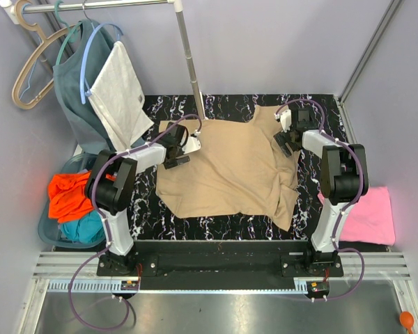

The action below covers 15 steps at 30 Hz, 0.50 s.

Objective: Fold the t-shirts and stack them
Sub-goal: Flatten the tshirt out

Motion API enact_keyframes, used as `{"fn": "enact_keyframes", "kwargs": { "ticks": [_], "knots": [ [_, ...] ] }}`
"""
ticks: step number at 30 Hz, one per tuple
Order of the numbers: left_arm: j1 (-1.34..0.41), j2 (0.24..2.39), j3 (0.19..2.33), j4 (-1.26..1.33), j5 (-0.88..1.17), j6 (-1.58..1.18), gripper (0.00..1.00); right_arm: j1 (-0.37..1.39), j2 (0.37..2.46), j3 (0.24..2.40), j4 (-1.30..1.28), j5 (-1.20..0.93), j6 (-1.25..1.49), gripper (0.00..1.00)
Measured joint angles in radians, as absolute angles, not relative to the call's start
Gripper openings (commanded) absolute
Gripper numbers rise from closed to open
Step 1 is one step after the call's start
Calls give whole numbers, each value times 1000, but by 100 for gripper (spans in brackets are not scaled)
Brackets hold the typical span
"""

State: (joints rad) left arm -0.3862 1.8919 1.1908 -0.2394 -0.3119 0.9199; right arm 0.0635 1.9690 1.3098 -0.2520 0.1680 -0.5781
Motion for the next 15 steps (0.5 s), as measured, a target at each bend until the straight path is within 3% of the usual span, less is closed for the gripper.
{"fn": "enact_keyframes", "kwargs": {
  "ticks": [15],
  "knots": [
    [-385,1870,1070,-85,-360,981,96,63,1974,1249,-108,289,-695,94]
  ]
}}
